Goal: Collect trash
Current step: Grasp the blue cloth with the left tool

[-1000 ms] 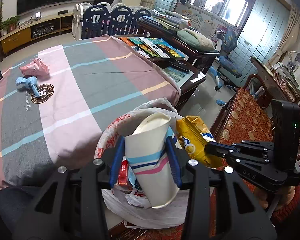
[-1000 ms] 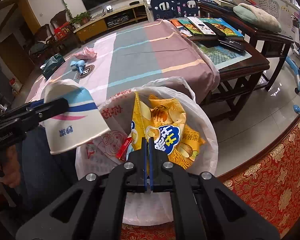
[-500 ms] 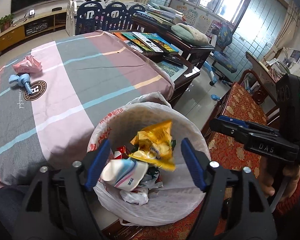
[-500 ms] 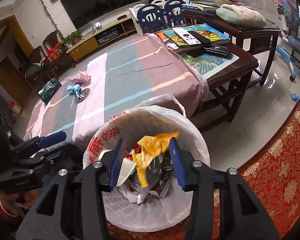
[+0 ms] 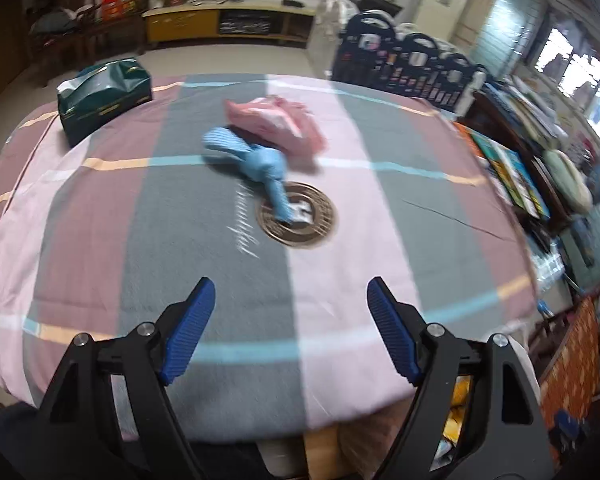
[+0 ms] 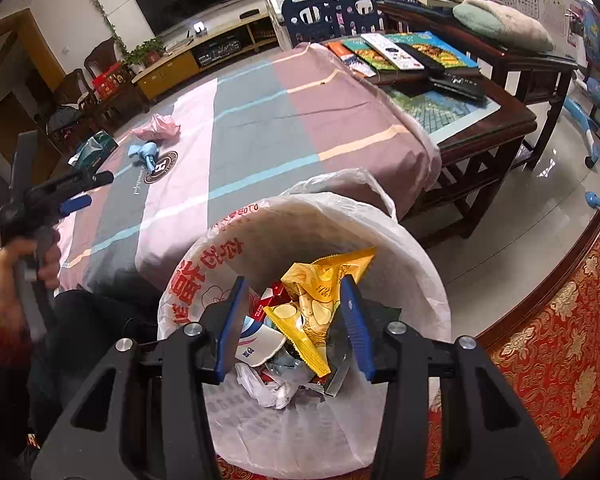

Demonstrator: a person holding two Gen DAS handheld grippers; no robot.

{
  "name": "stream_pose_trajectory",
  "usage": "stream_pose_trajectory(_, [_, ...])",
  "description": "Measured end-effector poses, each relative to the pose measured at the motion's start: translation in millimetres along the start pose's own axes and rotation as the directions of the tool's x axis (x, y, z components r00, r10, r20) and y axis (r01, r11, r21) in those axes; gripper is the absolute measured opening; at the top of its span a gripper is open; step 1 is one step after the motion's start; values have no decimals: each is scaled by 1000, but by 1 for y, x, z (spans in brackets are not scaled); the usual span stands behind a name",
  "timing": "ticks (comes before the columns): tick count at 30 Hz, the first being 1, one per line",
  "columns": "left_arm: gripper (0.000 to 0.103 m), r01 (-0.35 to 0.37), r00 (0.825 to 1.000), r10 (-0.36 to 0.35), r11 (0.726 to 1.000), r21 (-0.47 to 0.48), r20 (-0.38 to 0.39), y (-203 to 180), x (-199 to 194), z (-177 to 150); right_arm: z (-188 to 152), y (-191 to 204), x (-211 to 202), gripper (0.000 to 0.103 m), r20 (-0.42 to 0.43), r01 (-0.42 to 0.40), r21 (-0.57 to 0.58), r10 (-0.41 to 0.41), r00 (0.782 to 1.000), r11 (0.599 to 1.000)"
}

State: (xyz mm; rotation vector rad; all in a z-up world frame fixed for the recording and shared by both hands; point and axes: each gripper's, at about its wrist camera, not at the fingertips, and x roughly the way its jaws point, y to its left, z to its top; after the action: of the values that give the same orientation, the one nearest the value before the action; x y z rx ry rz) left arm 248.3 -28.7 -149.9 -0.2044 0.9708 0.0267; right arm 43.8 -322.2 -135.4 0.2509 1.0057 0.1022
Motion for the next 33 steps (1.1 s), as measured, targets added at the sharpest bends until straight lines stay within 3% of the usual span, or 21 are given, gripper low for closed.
stream_pose_trajectory(6, [86, -73, 997, 73, 997, 7, -8, 13, 47, 45, 6, -3, 14, 47, -31, 10, 29, -9, 999, 1000])
stream_pose_trajectory(11, [89, -71, 997, 69, 995, -75, -30, 36, 74, 67, 11, -4, 20, 47, -45, 17, 44, -15, 999, 999])
stream_pose_trajectory(16, [90, -69, 997, 67, 994, -87, -26, 49, 91, 83, 20, 1, 35, 48, -64, 4, 68, 1, 998, 998])
stream_pose_trajectory(27, [89, -133, 990, 135, 990, 35, -38, 21, 123, 100, 66, 57, 62, 49, -17, -62, 13, 62, 998, 998])
stream_pose_trajectory(30, [73, -148, 987, 153, 986, 80, -57, 12, 135, 98, 87, 72, 67, 49, 21, -57, -9, 58, 998, 998])
stream_pose_trajectory(33, [48, -91, 992, 98, 992, 92, -75, 9, 142, 95, 108, 83, 73, 50, 43, -64, -10, 64, 997, 998])
